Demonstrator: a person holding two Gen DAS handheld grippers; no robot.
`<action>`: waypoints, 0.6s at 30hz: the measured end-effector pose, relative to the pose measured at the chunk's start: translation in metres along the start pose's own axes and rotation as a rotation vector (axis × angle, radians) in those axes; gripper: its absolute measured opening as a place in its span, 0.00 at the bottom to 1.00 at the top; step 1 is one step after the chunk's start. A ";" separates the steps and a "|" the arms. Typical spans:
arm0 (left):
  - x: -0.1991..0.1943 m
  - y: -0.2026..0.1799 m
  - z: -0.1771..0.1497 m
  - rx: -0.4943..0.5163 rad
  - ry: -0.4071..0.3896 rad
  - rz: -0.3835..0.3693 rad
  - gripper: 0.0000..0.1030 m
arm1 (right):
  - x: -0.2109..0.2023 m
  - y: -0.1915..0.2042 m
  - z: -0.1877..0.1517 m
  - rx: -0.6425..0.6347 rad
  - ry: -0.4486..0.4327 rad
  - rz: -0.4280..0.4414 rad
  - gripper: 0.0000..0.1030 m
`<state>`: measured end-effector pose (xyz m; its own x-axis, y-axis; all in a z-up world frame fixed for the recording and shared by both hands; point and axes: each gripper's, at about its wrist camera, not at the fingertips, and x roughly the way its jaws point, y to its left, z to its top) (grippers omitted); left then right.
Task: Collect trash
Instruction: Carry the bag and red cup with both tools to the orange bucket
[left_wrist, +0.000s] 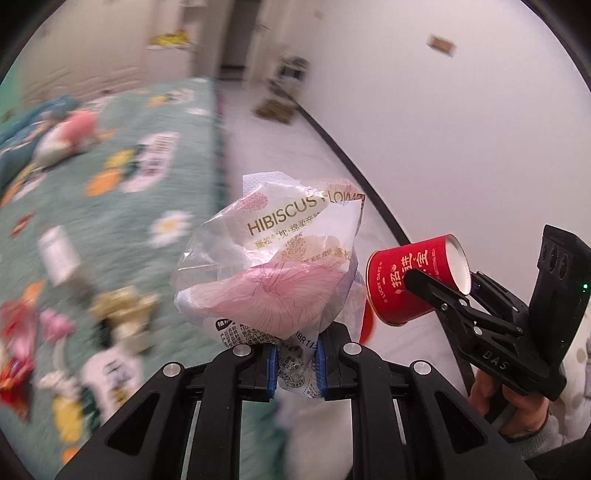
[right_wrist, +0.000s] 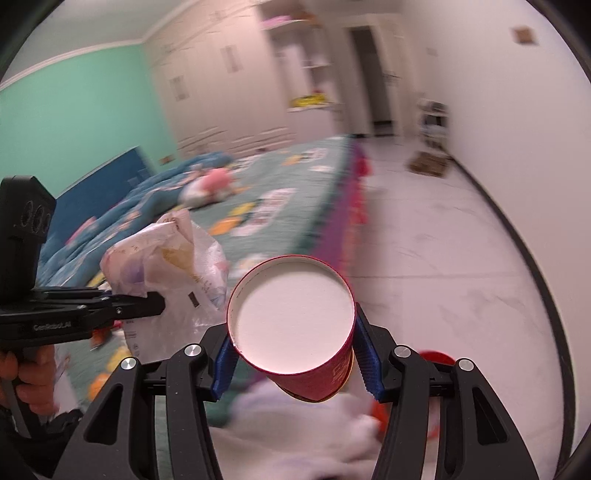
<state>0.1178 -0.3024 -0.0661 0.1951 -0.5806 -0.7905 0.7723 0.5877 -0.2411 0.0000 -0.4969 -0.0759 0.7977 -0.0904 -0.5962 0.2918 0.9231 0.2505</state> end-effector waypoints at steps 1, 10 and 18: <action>0.016 -0.010 0.005 0.020 0.021 -0.025 0.16 | 0.000 -0.018 -0.003 0.025 0.005 -0.033 0.53; 0.174 -0.069 0.024 0.123 0.240 -0.157 0.16 | 0.013 -0.139 -0.032 0.197 0.053 -0.225 0.53; 0.280 -0.078 0.019 0.151 0.386 -0.162 0.17 | 0.038 -0.201 -0.063 0.283 0.107 -0.312 0.53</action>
<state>0.1236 -0.5211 -0.2576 -0.1537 -0.3892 -0.9083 0.8593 0.4012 -0.3173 -0.0616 -0.6623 -0.1975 0.5934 -0.2959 -0.7485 0.6554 0.7175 0.2360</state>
